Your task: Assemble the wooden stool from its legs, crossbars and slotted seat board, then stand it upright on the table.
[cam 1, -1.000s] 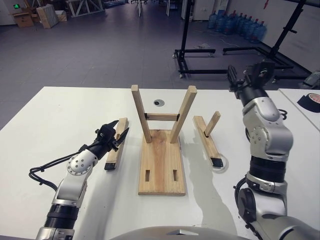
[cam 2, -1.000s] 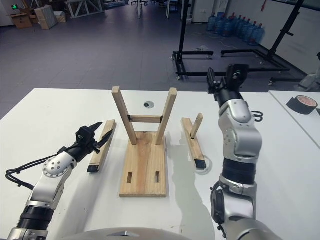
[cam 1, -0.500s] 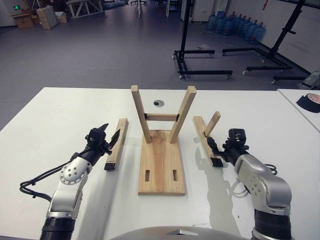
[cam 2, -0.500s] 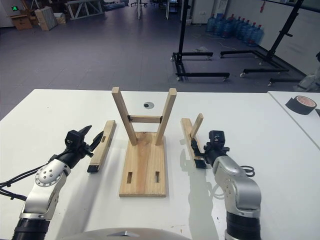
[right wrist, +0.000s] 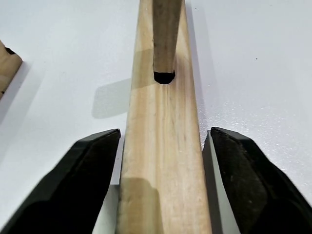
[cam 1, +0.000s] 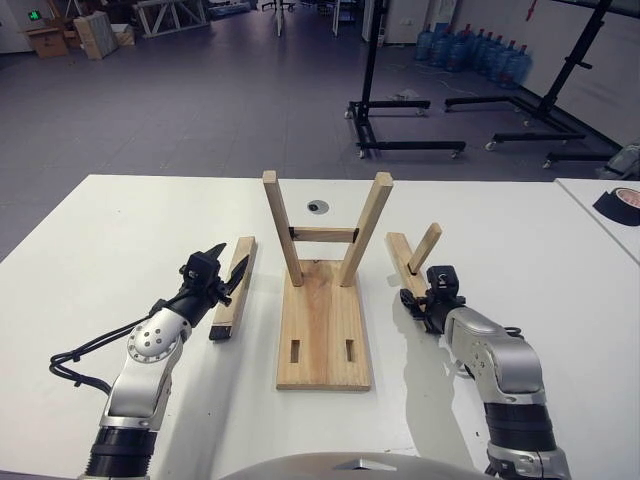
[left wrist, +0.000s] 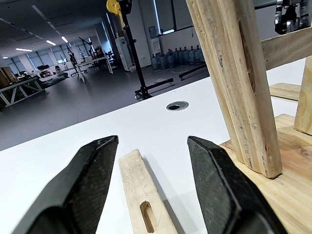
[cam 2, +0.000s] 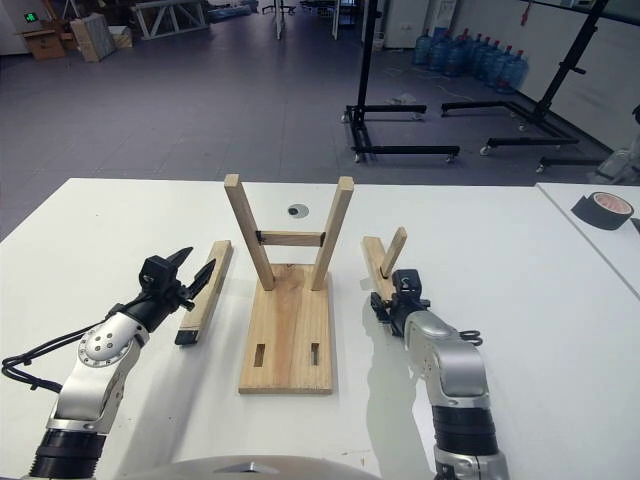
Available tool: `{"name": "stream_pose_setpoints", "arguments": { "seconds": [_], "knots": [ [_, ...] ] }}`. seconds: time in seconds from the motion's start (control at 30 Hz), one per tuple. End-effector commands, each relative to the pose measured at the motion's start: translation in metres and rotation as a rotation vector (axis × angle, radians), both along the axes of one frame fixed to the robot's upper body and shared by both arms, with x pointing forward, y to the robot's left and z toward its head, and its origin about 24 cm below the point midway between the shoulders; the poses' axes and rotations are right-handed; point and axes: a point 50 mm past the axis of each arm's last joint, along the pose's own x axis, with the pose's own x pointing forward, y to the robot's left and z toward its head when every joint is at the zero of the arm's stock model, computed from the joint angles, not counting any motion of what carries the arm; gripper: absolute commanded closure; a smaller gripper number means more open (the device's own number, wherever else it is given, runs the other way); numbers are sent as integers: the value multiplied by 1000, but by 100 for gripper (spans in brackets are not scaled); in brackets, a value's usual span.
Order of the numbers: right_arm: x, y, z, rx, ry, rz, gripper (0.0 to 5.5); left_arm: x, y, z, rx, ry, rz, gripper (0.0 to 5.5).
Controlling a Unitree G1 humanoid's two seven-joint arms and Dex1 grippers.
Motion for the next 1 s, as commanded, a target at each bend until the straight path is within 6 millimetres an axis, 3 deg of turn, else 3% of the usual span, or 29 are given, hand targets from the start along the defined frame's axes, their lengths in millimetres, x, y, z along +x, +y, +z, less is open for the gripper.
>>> {"name": "stream_pose_setpoints", "arguments": {
  "seconds": [0.03,0.17,0.23,0.3,0.4,0.5,0.57,0.63,0.77,0.87,1.0],
  "knots": [
    [-4,5,-9,49,61,-2,288,3,0,4,-9,-5,7,292],
    [7,2,0,58,-5,-15,347,8,-2,13,-109,-17,-2,292],
    [24,-9,23,71,-144,-36,347,9,-6,21,-194,-27,-29,292],
    [46,-29,62,116,-362,-62,347,9,-11,30,-274,-38,-72,292],
    [61,-47,149,284,-747,26,347,6,-16,54,-482,-93,-160,243],
    [51,-33,207,428,-954,272,347,1,-21,81,-645,-141,-274,202],
    [31,-5,230,505,-1014,545,347,-9,-33,95,-757,-117,-431,169],
    [14,21,226,569,-974,759,347,-22,-42,100,-856,-55,-596,154],
    [-13,60,189,698,-769,1040,347,-48,-50,105,-998,70,-873,154],
    [-31,72,170,796,-645,1176,347,-52,-47,107,-1015,121,-952,154],
    [-46,76,160,851,-549,1273,347,-49,-44,108,-995,133,-959,154]
  ]
}}
